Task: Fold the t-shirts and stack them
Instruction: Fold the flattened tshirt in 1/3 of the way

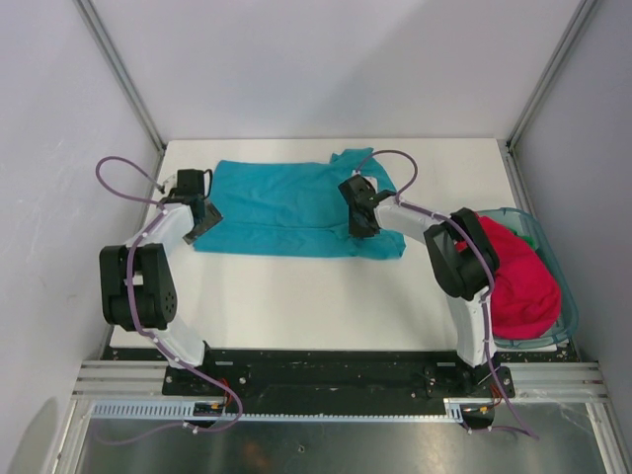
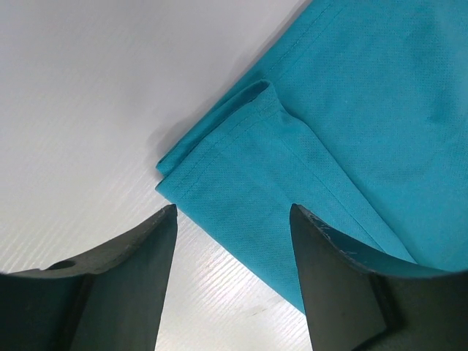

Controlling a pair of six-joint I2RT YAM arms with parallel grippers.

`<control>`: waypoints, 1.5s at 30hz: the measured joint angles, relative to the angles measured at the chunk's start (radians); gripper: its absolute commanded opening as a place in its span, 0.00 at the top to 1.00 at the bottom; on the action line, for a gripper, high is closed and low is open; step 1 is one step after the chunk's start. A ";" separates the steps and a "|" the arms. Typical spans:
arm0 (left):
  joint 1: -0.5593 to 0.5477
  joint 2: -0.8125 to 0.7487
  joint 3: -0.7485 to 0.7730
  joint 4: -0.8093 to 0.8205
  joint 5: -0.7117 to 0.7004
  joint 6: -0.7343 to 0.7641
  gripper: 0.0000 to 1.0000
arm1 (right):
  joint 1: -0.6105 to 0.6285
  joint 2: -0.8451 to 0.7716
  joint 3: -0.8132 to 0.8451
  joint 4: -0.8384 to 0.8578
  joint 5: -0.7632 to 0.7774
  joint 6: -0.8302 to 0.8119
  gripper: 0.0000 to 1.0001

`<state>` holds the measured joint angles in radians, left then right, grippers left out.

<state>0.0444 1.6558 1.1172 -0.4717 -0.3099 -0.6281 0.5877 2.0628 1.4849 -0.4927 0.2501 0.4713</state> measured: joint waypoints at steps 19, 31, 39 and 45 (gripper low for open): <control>0.011 0.000 0.000 0.000 0.000 0.001 0.33 | -0.023 0.098 0.136 0.012 0.012 -0.021 0.79; 0.013 0.000 0.001 0.001 0.000 0.002 0.33 | -0.023 0.160 0.260 0.010 0.022 -0.032 0.69; 0.013 0.000 0.001 0.002 0.001 0.008 0.33 | -0.023 0.203 0.319 0.017 0.032 -0.042 0.49; 0.014 0.000 0.001 0.002 0.006 0.009 0.33 | -0.024 0.211 0.366 0.024 0.047 -0.073 0.34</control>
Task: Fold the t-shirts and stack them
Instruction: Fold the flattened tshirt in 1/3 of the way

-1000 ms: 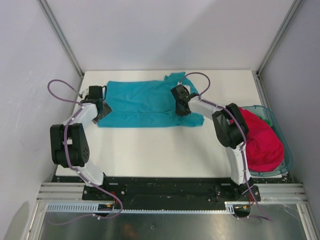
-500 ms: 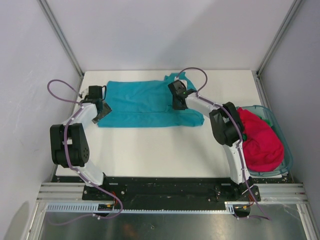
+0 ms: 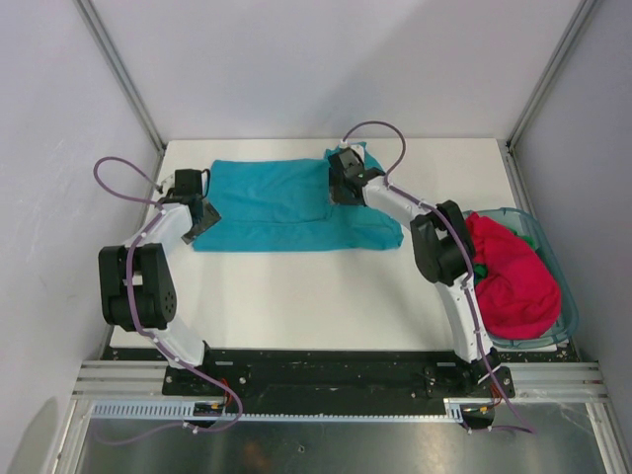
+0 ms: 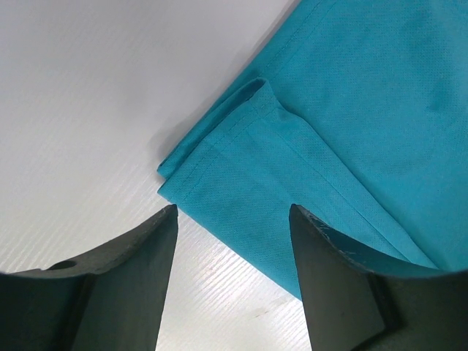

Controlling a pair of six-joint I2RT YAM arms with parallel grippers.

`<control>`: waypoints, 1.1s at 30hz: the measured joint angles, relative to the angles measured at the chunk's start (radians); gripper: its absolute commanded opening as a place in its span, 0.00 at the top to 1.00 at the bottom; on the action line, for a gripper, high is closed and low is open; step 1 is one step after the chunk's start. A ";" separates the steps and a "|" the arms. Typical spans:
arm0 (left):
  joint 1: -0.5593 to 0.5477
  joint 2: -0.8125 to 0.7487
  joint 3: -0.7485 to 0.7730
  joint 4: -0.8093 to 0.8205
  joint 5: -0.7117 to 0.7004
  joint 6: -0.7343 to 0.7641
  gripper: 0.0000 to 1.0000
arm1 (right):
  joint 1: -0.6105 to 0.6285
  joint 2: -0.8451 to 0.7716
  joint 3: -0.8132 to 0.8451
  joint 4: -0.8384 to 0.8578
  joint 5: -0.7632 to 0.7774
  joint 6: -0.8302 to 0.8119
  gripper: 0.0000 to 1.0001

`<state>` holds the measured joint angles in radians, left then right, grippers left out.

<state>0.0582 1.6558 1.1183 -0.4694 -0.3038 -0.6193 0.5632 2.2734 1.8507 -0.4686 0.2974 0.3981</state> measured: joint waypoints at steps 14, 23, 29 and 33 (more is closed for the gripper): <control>0.010 -0.074 -0.059 0.013 0.044 -0.009 0.34 | -0.037 -0.060 -0.003 -0.020 0.029 -0.006 0.41; 0.051 -0.135 -0.125 0.011 0.080 -0.021 0.35 | -0.066 -0.417 -0.448 -0.057 0.029 0.087 0.59; 0.051 -0.138 -0.129 0.013 0.084 -0.028 0.38 | -0.084 -0.511 -0.559 -0.042 0.026 0.104 0.57; 0.052 -0.126 -0.129 0.020 0.090 -0.029 0.43 | -0.098 -0.513 -0.626 -0.009 -0.002 0.103 0.57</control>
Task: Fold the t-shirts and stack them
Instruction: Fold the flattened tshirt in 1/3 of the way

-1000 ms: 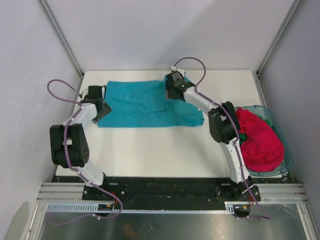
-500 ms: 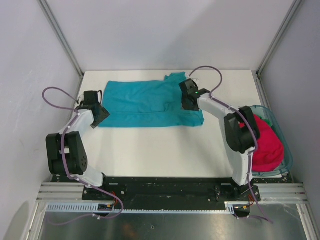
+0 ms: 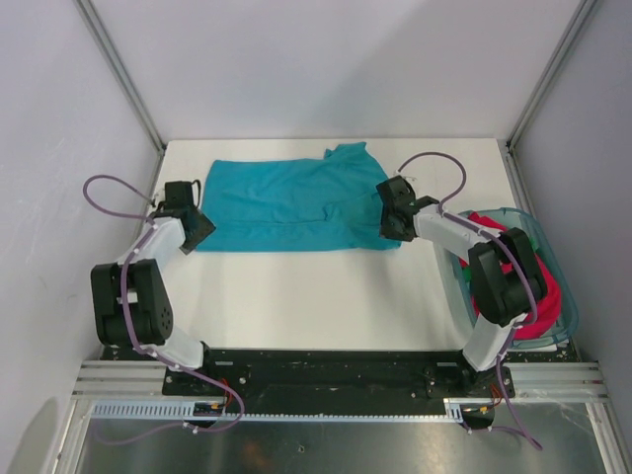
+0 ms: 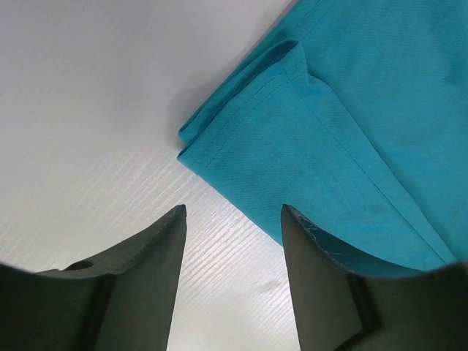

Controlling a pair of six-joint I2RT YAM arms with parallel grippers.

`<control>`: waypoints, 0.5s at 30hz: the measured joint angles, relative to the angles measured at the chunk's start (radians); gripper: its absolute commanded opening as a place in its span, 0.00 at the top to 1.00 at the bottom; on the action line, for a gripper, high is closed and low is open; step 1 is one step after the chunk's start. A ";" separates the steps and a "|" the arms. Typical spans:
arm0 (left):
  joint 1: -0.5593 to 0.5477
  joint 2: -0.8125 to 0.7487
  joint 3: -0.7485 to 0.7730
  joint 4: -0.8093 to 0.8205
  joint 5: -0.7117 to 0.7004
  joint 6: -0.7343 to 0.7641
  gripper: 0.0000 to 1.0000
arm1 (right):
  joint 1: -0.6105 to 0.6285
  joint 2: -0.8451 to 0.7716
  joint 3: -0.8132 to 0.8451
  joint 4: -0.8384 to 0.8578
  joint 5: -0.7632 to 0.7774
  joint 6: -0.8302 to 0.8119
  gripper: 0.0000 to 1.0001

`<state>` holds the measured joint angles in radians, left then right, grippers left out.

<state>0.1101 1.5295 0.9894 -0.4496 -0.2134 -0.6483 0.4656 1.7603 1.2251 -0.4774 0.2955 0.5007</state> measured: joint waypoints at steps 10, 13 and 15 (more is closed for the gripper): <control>0.003 0.072 0.000 0.013 -0.016 -0.008 0.52 | -0.020 0.000 -0.053 0.068 -0.045 -0.008 0.57; 0.016 0.072 0.000 0.015 -0.026 -0.015 0.54 | -0.025 0.000 -0.059 0.080 -0.050 -0.012 0.57; 0.029 0.072 0.000 0.014 -0.030 -0.019 0.56 | -0.028 0.000 -0.062 0.085 -0.054 -0.016 0.57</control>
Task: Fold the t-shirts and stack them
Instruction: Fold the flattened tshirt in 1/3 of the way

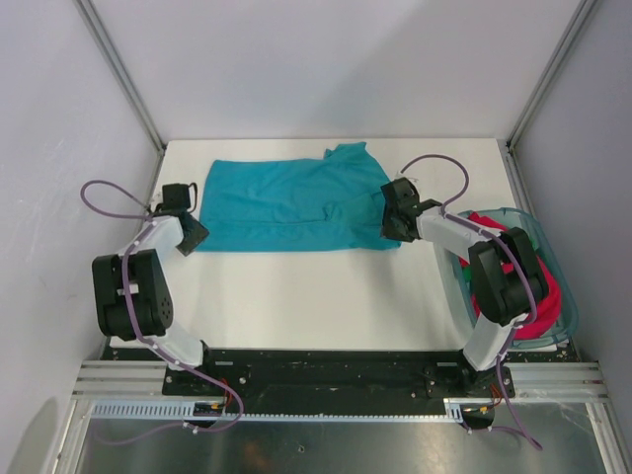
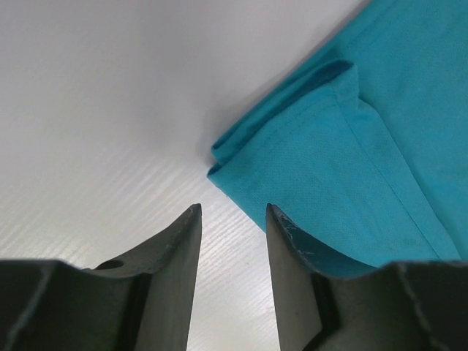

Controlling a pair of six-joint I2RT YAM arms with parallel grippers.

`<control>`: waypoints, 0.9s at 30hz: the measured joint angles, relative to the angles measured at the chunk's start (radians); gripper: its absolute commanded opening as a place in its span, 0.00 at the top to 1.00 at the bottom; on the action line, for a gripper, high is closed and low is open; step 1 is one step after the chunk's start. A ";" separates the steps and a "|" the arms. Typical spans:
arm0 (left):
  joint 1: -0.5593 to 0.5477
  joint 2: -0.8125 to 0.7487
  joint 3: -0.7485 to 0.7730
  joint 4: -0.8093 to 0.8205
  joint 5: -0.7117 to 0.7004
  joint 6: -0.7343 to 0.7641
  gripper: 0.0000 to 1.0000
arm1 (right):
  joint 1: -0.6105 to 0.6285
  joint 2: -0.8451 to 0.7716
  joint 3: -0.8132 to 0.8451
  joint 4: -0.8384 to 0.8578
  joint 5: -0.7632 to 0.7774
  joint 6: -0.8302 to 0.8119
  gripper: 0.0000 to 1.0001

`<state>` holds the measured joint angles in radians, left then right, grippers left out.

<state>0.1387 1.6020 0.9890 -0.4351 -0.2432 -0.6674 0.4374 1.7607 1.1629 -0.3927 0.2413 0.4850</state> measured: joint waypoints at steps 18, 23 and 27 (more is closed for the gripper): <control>0.028 0.106 0.016 0.006 -0.008 -0.026 0.64 | -0.016 0.020 -0.017 0.033 -0.037 -0.016 0.59; 0.028 0.124 0.030 0.008 -0.010 -0.029 0.70 | -0.020 0.032 -0.018 0.042 -0.048 -0.016 0.66; 0.028 0.137 0.037 0.009 -0.016 -0.033 0.79 | -0.026 0.033 -0.018 0.049 -0.050 -0.016 0.80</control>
<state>0.1669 1.7390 1.0256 -0.4263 -0.2592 -0.7002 0.4110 1.7939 1.1446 -0.3435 0.1909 0.4690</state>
